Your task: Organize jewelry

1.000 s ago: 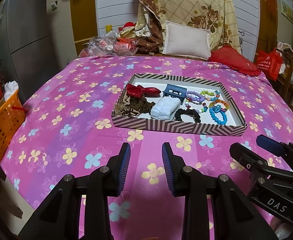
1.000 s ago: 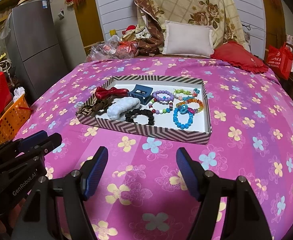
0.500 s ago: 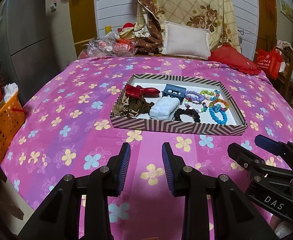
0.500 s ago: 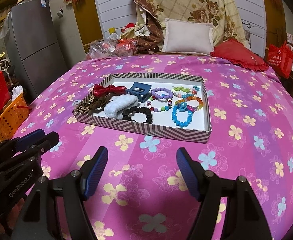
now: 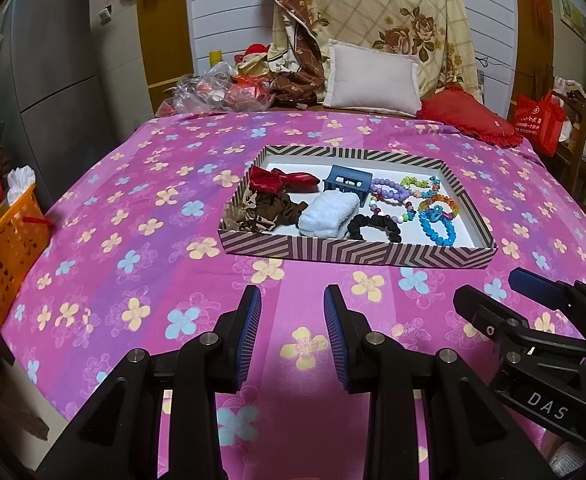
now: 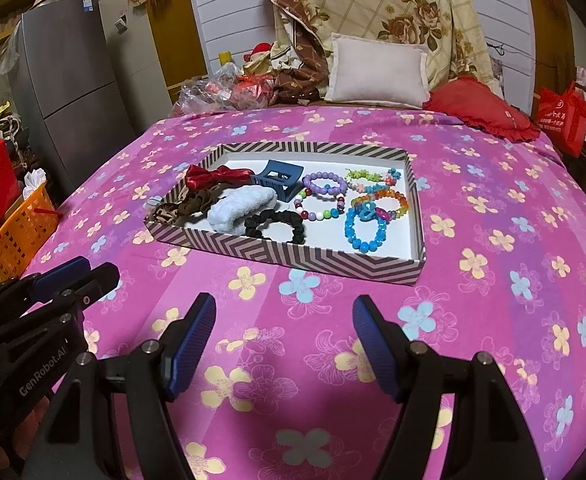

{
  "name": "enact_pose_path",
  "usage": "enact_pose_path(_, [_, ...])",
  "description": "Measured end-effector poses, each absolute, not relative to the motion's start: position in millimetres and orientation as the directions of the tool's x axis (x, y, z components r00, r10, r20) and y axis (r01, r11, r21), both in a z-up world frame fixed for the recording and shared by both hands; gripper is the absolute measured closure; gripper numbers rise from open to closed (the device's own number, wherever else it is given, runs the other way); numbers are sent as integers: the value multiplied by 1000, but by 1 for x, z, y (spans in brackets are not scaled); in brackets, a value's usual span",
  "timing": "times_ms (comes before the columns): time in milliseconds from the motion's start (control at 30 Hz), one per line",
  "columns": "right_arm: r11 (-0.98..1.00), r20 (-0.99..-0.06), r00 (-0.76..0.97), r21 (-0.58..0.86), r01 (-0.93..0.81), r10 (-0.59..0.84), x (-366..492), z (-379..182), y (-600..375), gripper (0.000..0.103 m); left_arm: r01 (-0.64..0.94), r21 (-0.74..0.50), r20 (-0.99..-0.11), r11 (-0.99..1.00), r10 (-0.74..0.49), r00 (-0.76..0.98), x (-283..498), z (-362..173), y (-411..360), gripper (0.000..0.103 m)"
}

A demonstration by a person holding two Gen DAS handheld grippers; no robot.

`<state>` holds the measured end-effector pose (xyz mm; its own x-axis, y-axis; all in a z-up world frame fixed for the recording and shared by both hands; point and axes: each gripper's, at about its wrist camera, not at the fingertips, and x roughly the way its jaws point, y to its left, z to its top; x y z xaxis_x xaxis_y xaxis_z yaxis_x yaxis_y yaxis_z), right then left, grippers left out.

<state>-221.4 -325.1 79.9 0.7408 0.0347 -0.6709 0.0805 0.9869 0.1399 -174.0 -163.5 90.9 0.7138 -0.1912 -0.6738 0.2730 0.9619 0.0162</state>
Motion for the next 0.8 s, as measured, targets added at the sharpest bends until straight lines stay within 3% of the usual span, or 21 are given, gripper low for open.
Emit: enact_pose_path(800, [986,-682,731,144,82,39,-217,73,-330,29,277,26,-673,960,-189,715,-168,82,-162,70])
